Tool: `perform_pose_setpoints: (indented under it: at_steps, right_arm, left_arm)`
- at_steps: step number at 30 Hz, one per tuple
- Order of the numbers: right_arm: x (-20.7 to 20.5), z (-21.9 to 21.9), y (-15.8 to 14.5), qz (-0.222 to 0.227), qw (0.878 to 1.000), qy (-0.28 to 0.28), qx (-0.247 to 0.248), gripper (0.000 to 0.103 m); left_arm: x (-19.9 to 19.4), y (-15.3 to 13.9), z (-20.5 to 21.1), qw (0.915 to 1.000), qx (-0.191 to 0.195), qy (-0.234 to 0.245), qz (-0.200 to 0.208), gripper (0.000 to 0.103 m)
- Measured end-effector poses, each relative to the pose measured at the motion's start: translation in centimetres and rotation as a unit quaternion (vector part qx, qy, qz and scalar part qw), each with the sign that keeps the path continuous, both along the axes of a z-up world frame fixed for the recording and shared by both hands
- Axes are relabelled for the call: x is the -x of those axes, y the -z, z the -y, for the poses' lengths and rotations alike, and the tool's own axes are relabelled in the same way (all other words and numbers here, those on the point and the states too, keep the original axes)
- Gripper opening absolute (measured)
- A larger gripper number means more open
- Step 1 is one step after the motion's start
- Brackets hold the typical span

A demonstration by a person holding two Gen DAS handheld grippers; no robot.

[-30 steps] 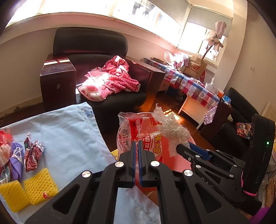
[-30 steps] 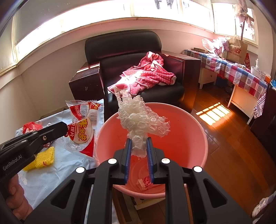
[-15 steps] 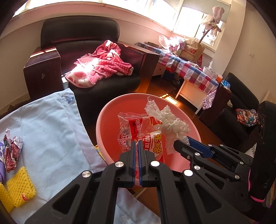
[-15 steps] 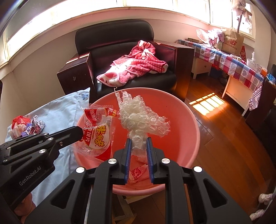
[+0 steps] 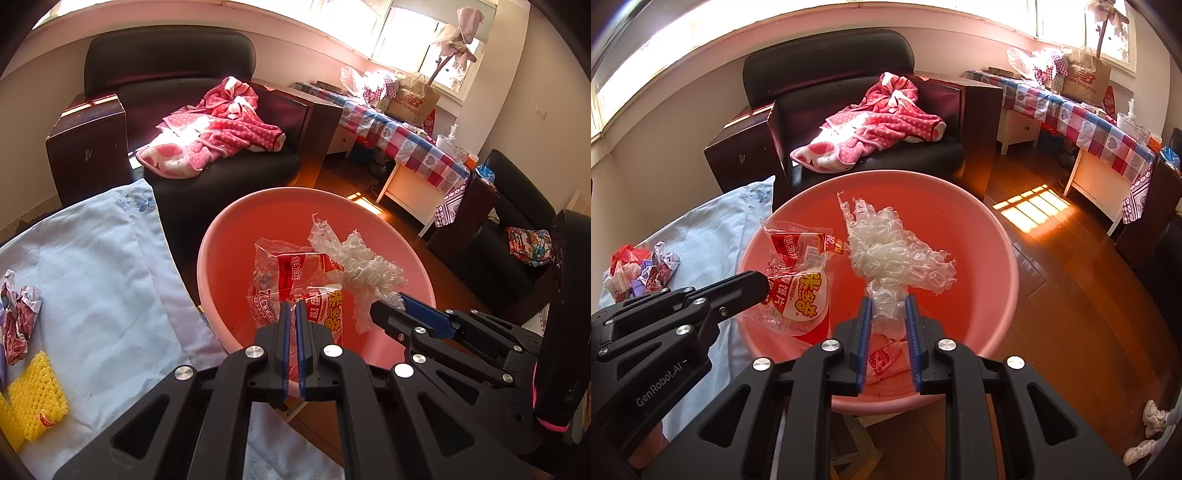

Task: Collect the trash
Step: 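Carry both items over the pink basin and open both tools to release them, then move both tools back to the table toward the white foam strip and red wrapper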

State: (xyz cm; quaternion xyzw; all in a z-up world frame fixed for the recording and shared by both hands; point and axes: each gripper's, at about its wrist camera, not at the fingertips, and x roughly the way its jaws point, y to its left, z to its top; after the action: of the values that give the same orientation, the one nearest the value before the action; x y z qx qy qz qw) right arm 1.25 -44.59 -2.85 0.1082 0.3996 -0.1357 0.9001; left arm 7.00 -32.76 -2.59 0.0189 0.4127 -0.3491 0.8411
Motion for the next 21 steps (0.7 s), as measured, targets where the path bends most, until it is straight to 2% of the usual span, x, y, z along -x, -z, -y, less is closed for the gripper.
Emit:
perform_pose_setpoints:
  at_steps: [2, 4, 10, 12, 17, 21]
  right_arm:
    - [0.1, 0.1, 0.0, 0.000, 1.000, 0.003, -0.003, 0.023]
    - [0.1, 0.2, -0.1, 0.004, 1.000, 0.005, -0.004, 0.035]
    - [0.2, 0.0, -0.3, 0.006, 1.000, 0.003, 0.002, 0.036]
    - [0.2, -0.1, -0.5, 0.008, 1.000, 0.003, 0.002, 0.036]
    - [0.4, -0.1, -1.1, 0.017, 1.000, 0.007, 0.005, 0.036]
    - [0.6, -0.4, -1.5, 0.023, 1.000, 0.004, 0.007, 0.036]
  left_arm:
    - [0.0, 0.0, 0.0, 1.0000, 0.000, 0.000, 0.000, 0.002]
    - [0.3, 0.1, 0.2, 1.0000, 0.002, 0.001, 0.000, 0.002]
    - [1.0, -0.1, 0.3, 1.0000, 0.007, 0.002, 0.006, 0.006]
    - [1.1, -0.4, 0.2, 0.9999, 0.009, 0.001, 0.010, 0.010]
    - [1.2, -1.2, -0.6, 0.9996, 0.020, -0.015, 0.016, 0.032]
    - [1.2, -2.1, -1.5, 0.9990, 0.033, -0.024, 0.020, 0.036]
